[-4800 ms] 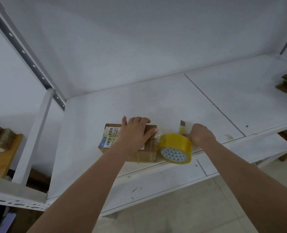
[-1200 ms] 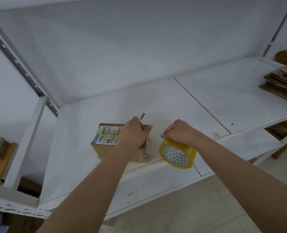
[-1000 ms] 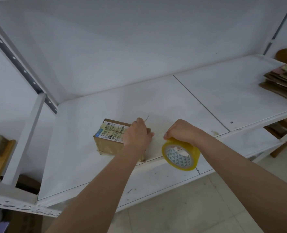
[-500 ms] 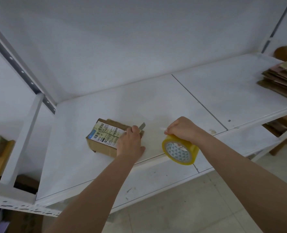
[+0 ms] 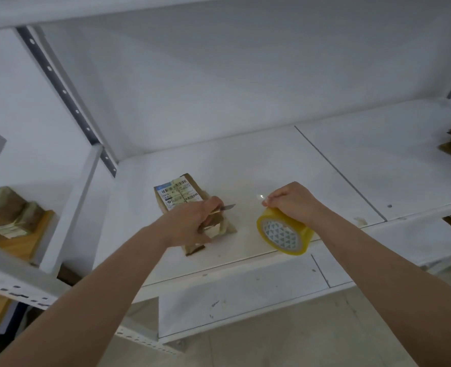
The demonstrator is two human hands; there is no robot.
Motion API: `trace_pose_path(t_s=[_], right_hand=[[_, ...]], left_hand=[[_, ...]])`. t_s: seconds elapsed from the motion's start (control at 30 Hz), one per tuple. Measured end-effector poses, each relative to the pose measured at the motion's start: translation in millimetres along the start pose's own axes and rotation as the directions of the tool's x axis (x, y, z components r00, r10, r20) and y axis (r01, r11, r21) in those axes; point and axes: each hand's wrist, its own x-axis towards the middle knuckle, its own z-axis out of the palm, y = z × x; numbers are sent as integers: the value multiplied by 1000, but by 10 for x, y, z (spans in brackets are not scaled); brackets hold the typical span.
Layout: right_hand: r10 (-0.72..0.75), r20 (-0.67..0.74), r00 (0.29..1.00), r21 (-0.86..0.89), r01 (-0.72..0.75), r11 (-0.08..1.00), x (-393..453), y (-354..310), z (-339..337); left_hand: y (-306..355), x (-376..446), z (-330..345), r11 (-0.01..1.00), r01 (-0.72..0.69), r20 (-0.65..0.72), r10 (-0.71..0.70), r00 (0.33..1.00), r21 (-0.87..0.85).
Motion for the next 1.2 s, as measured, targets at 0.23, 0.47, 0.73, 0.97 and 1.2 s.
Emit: trace_pose_path(t_s=[0.23, 0.47, 0.73, 0.97, 1.2], right_hand=[[-58, 109, 992, 3, 58, 998, 46, -313, 265], [-48, 86, 995, 26, 46, 999, 95, -406, 456], [-92, -95, 991, 33, 95, 995, 166, -406, 651], [-19, -147, 989, -47, 12, 999, 169, -303, 665], [-23, -160, 987, 33, 28, 999, 53, -315, 526]], left_hand=[[-337, -267, 168, 985, 137, -137, -150, 979, -104], [-420, -373, 304, 638, 693, -321, -769, 553, -335], [-408, -242, 446, 634, 488, -170, -696, 697, -600], [-196, -20, 497, 753, 509, -154, -610, 777, -417], [-349, 38, 462, 701, 514, -120, -640, 759, -494]])
